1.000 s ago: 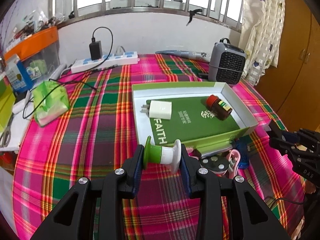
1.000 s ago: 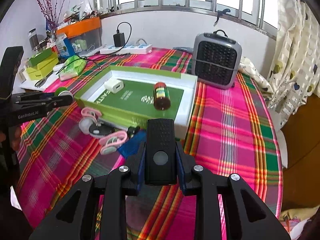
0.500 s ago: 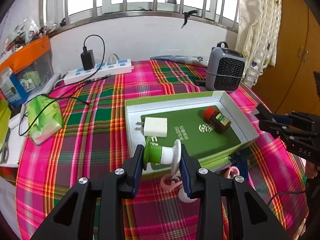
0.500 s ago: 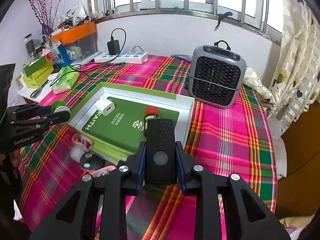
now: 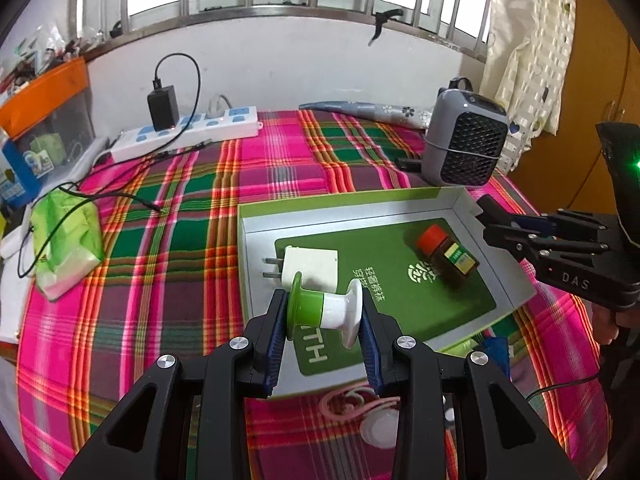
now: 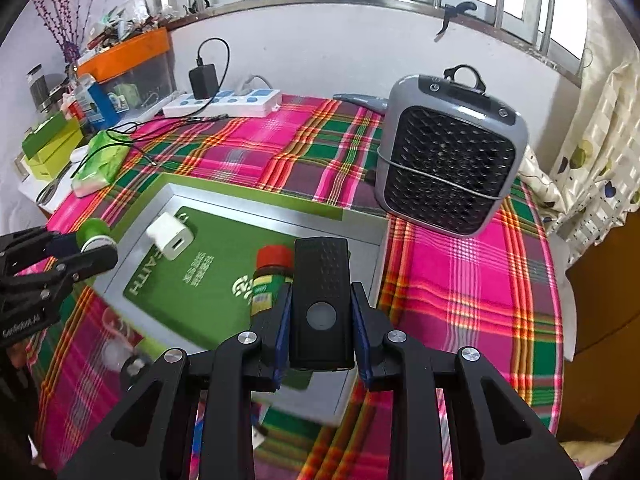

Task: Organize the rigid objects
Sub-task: 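Carry the spool with the left gripper into the box while the right gripper carries the black case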

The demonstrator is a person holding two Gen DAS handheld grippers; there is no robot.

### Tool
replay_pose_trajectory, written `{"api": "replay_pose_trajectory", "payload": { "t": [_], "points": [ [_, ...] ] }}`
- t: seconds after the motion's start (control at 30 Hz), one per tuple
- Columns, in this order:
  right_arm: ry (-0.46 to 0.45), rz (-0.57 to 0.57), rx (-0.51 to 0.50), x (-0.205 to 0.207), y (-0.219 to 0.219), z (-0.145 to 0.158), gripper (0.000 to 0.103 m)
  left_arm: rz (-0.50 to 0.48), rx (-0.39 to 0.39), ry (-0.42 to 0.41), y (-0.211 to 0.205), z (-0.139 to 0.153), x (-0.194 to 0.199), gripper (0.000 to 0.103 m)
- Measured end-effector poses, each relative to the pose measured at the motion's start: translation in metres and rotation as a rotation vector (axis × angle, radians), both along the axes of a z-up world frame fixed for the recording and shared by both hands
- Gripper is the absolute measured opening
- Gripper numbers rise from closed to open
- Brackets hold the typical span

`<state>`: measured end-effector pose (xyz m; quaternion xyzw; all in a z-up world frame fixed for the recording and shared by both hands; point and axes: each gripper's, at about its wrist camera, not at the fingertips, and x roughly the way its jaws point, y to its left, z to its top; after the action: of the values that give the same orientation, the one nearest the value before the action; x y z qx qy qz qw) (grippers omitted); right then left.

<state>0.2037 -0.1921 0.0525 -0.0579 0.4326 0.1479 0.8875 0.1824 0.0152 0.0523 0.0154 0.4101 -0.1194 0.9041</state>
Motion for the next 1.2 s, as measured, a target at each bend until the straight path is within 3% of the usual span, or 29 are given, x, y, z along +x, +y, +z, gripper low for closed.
{"api": "replay_pose_trajectory", "payload": {
  "t": [0.63,1.2],
  "points": [
    [0.075,0.019,-0.019,0.040,0.010,-0.026,0.028,0.012,0.019,0.052,-0.004,-0.025,0.029,0.032],
    [0.091,0.042,-0.036,0.048,0.019,-0.036,0.028,0.005,0.031,0.052,-0.010,-0.033,0.033,0.032]
  ]
}}
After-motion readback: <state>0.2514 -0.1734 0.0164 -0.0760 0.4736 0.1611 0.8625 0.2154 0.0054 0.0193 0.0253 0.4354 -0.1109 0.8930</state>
